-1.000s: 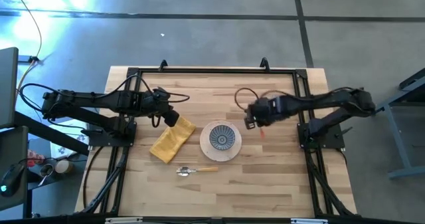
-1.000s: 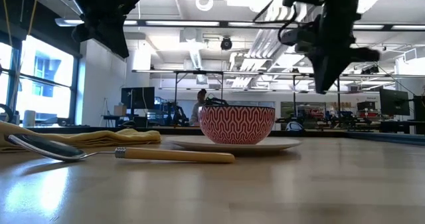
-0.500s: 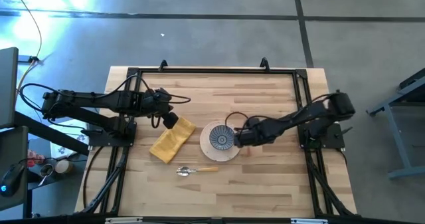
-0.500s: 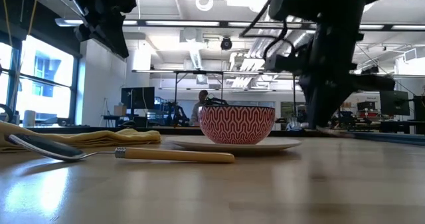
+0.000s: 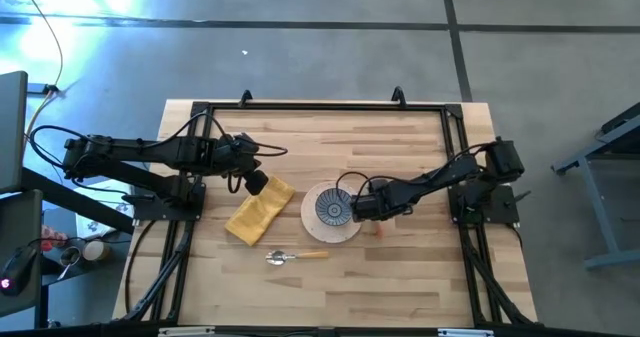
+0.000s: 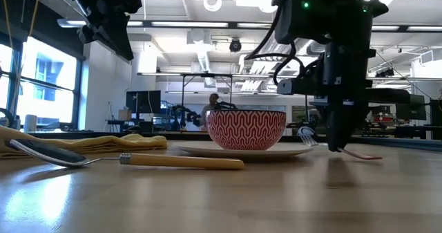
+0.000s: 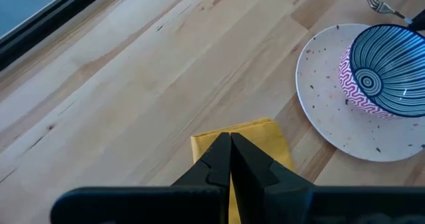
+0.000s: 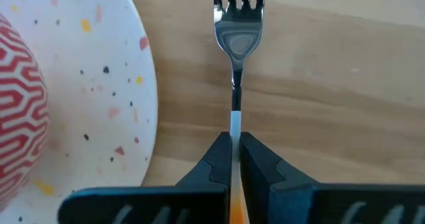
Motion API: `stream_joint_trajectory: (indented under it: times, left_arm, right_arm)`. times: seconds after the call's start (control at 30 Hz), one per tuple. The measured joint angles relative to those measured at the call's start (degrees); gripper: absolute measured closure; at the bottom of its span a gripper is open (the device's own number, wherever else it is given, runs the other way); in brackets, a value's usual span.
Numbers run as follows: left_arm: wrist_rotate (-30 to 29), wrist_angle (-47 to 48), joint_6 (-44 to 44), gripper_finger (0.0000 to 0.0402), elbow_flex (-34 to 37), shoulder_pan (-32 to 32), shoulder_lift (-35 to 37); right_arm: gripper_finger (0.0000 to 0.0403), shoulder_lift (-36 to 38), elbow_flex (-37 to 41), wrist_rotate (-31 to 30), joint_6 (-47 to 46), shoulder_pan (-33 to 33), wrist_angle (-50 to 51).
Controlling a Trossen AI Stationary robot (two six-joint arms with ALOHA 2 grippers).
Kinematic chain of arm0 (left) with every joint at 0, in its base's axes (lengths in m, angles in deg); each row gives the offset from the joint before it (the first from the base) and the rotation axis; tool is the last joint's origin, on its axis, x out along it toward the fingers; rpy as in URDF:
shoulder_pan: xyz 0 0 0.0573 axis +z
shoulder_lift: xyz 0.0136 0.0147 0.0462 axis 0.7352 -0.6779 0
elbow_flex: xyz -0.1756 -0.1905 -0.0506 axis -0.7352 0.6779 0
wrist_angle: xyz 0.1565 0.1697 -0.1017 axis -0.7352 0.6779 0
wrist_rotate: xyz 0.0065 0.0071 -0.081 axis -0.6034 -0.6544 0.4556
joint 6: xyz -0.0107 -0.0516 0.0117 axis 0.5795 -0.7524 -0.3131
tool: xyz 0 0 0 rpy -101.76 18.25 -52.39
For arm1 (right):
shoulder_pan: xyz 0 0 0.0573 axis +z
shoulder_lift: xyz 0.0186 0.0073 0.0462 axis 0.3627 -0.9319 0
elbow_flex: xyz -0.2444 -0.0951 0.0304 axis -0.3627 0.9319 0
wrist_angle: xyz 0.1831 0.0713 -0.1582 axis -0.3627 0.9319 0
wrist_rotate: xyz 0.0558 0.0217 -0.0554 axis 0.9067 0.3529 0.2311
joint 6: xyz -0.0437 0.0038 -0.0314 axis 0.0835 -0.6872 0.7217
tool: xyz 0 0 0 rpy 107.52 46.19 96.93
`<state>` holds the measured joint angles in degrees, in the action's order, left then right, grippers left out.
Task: Set table place
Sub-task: Put the orange fork to the right side of the white patterned plate
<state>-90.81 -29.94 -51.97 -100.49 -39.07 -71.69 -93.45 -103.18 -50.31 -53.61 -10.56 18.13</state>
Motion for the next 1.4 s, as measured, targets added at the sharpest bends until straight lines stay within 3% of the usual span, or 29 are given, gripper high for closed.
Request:
stream_joint_trajectory:
  times: [0.57,0.73,0.9,1.07,1.23,1.4]
  left_arm:
    - [0.2,0.0,0.1,0.0401,0.0,0.0,0.0]
    - [3.9,0.0,6.3,0.0401,0.0,-0.1,0.0]
    - [7.4,-0.2,14.3,0.0401,0.0,-3.2,-0.9]
    - [7.1,-2.3,14.0,0.0401,0.0,-7.6,-3.8]
    - [6.6,-5.4,12.1,0.0401,0.0,-8.7,-5.6]
    - [6.1,-6.7,10.6,0.0401,0.0,-8.6,-5.6]
  right_arm:
    - [0.0333,0.1,-0.1,-0.3,2.2,-1.7,-0.2]
    - [0.0329,4.4,-0.1,-2.3,2.2,-1.0,-0.2]
    - [0.0329,12.9,-0.2,-7.6,3.9,-0.3,0.8]
    - [0.0329,18.9,-0.2,-9.8,5.3,-0.2,4.5]
    - [0.0342,17.2,-0.2,-7.6,-1.4,2.7,8.5]
    - [0.0396,9.8,-0.1,-2.8,-6.9,6.9,8.0]
